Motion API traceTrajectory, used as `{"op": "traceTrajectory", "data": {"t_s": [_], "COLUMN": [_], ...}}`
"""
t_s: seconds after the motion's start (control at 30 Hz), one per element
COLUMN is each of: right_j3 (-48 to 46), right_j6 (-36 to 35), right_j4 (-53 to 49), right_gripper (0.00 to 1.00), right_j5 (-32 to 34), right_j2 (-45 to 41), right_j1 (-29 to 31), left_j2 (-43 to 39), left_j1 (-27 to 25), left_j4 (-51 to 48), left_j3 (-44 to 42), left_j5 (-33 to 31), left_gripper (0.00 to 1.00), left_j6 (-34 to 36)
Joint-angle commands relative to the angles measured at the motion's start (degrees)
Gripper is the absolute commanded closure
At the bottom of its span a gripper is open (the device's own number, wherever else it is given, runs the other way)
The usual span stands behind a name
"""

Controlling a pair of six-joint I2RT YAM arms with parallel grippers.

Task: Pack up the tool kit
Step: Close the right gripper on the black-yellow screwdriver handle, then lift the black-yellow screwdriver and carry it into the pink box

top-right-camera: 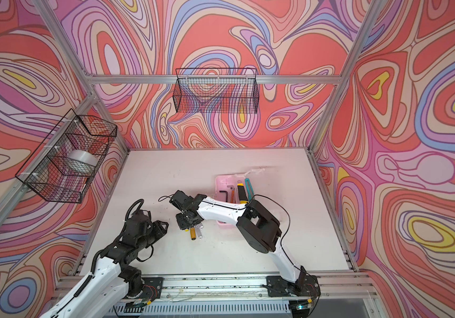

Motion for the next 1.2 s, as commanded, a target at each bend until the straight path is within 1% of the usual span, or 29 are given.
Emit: {"op": "traceTrajectory", "data": {"t_s": [0.0, 0.43, 0.6, 0.77, 0.97, 1.03, 1.1, 1.17], "right_j3": [1.9, 9.2, 9.5, 9.3, 5.7, 5.0, 4.8, 4.4], "right_j6": [1.2, 1.5, 1.6, 1.6, 0.9, 0.7, 0.4, 0.2], "right_j4": [-0.6, -7.3, -7.5, -7.2, -3.1, -2.6, -3.0, -3.3], "right_gripper": [0.58, 0.61, 0.63, 0.67, 0.78, 0.85, 0.9, 0.98], "right_j5": [-0.1, 3.1, 3.5, 3.3, 1.9, 2.8, 3.4, 4.3], "right_j2": [1.9, 8.7, 9.2, 8.2, 2.8, 0.7, -0.9, -3.2], "right_j1": [0.3, 0.3, 0.4, 0.4, 0.3, 0.3, 0.3, 0.2], "left_j2": [0.3, 1.6, 1.5, 2.8, 5.6, 6.6, 7.3, 7.8], "left_j1": [0.4, 0.4, 0.5, 0.4, 0.5, 0.5, 0.4, 0.4], "left_j4": [1.8, 2.5, 2.5, 2.5, 4.7, 4.6, 4.1, 3.7], "left_j3": [-0.8, -1.0, -0.8, -0.5, 1.6, 2.9, 4.3, 5.3], "left_j5": [2.1, 1.4, 1.0, 1.2, 1.1, 0.9, 0.6, 0.1], "left_gripper": [0.51, 0.52, 0.52, 0.52, 0.53, 0.53, 0.53, 0.53], "left_j6": [-0.9, 0.5, 1.0, 1.5, 2.3, 3.0, 3.8, 4.4]}}
